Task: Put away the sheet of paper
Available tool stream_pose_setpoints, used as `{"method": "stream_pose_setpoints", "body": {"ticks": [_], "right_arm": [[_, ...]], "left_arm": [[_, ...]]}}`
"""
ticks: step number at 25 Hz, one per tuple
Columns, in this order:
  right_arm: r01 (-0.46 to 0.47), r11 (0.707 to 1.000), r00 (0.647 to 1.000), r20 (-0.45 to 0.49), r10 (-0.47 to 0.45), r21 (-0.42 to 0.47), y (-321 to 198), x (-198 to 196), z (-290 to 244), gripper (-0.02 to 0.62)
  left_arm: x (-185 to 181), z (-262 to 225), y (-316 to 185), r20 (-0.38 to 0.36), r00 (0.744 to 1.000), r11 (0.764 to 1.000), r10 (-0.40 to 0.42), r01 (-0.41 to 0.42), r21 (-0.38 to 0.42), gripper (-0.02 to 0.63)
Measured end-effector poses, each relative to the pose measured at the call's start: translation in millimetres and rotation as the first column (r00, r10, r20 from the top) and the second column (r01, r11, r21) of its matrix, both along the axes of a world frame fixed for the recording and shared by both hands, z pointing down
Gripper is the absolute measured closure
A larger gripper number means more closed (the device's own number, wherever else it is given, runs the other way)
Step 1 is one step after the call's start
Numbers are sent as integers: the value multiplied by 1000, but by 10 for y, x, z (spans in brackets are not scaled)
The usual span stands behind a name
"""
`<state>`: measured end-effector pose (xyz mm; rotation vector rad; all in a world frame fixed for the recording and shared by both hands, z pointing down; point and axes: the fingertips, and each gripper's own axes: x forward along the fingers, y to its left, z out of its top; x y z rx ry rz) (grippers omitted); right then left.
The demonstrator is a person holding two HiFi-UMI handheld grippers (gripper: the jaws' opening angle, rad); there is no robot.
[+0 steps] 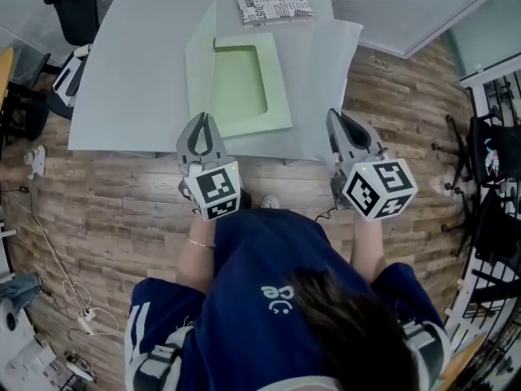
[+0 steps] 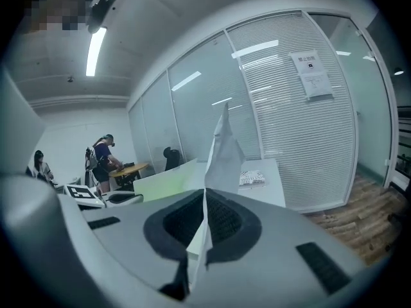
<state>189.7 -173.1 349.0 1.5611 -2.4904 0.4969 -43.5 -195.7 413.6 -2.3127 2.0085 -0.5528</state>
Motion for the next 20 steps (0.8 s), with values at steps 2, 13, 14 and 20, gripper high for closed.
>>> {"method": "stream_pose_setpoints", "body": {"ticks": [2, 13, 14, 20], "right_arm": [[36, 999, 999, -1, -36, 7, -22, -100, -46, 586], [271, 962, 962, 14, -272, 31, -159, -933, -233, 586], [293, 955, 955, 26, -294, 38, -173, -1027, -263, 586], [405, 914, 905, 129, -404, 20, -215, -1596, -250, 586]], "left_arm": [[-133, -31, 32, -43, 998, 999, -49, 49, -3, 600], [-1131, 162, 198, -245, 910, 943, -333, 323, -80, 600], [-1208, 188, 206, -262, 899, 936, -351, 339, -89, 600], [-1506, 308, 250, -301, 863, 914, -406, 384, -129, 599]]}}
